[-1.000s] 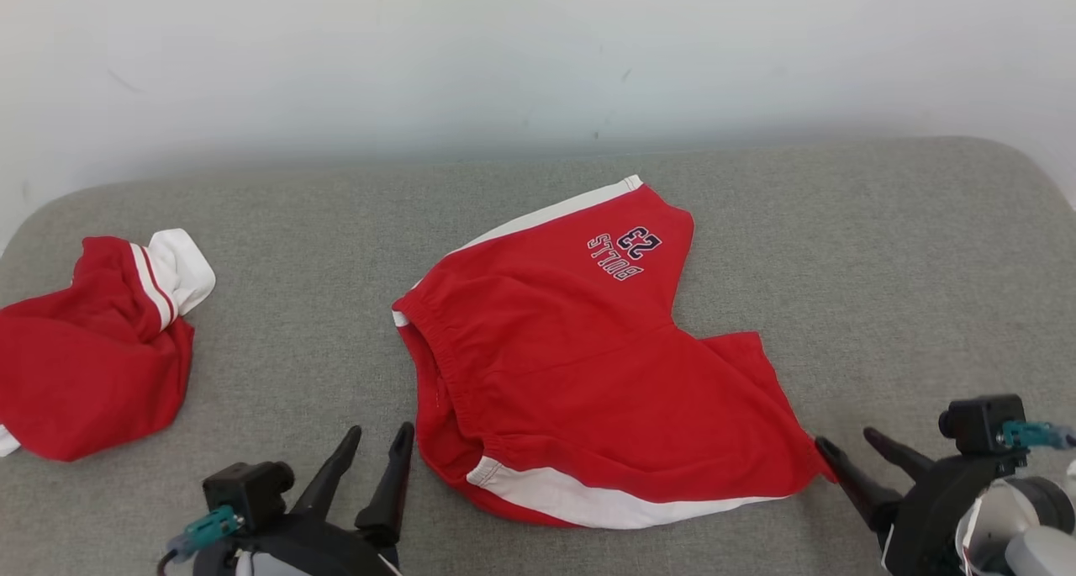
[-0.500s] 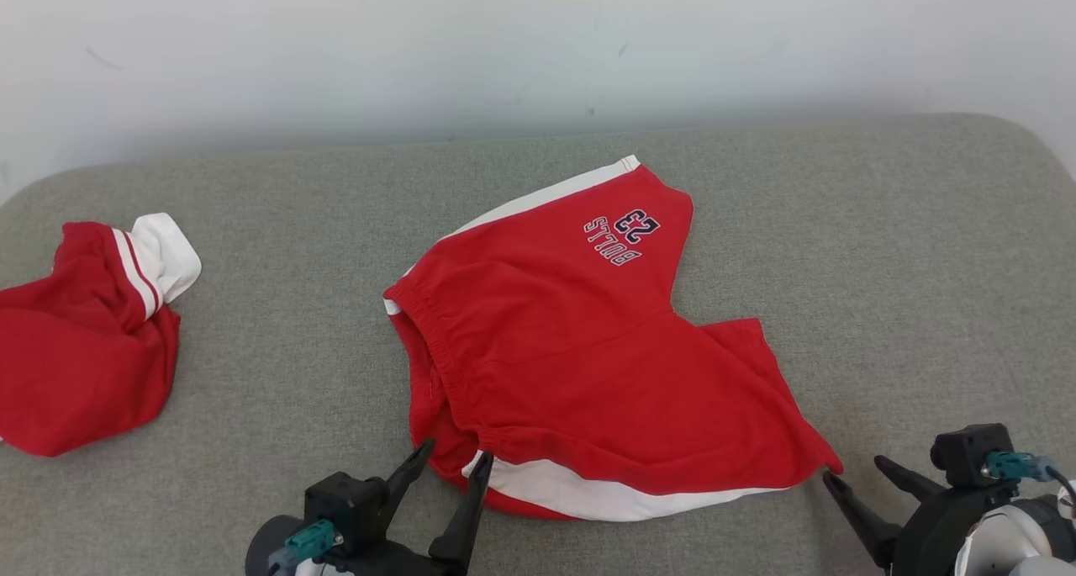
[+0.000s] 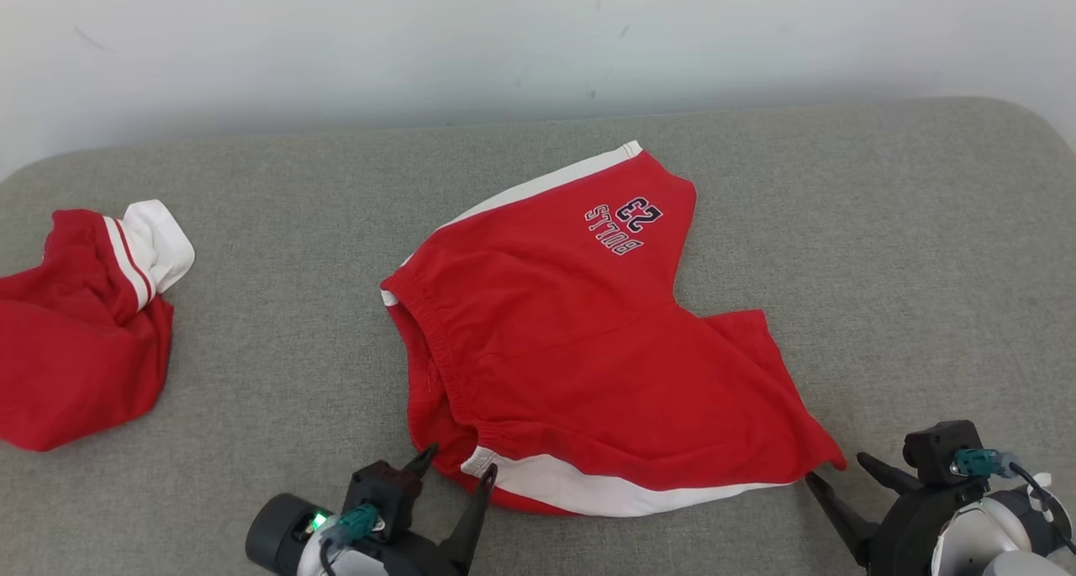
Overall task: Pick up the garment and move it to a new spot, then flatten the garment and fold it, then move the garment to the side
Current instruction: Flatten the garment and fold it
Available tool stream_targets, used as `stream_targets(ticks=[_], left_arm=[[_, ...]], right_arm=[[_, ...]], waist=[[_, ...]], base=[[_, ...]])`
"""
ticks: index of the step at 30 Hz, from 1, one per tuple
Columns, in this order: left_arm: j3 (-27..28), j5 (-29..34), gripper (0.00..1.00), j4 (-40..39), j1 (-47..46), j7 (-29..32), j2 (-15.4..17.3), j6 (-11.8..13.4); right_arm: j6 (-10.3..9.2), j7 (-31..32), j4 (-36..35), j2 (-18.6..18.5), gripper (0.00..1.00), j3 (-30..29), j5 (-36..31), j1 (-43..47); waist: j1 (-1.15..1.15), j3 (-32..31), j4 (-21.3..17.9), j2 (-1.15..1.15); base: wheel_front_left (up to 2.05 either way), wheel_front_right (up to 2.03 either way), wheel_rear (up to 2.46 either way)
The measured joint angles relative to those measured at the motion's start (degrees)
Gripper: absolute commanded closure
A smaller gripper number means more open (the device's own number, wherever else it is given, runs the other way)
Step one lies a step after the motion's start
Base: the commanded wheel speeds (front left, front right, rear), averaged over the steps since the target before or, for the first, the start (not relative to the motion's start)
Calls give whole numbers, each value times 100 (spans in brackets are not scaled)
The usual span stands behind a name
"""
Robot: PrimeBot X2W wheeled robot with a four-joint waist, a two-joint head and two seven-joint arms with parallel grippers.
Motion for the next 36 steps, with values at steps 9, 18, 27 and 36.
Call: stream_targets(ticks=[9,18,27,36], left_arm=[[-331,376,0,156,-282,241,-5,-8],[-341,354,100,472,-388,320,-64,-42],[-88,207,100,470,-360,183,-70,-30],[65,149,100,449,-333,101,-11,13]], right_arm=[[-7,57,96,40,0,80,-102,-114],[-7,176,315,159,100,252,-204,-244],[9,37,360,218,100,44,-75,-330],[83,-27,363,122,100,-22,13,-310]], waist=[[0,46,12,0],[0,27,2,0],[0,35,-4,0],[-1,40,-35,0]], base=[[0,0,0],[0,0,0],[0,0,0],[0,0,0]])
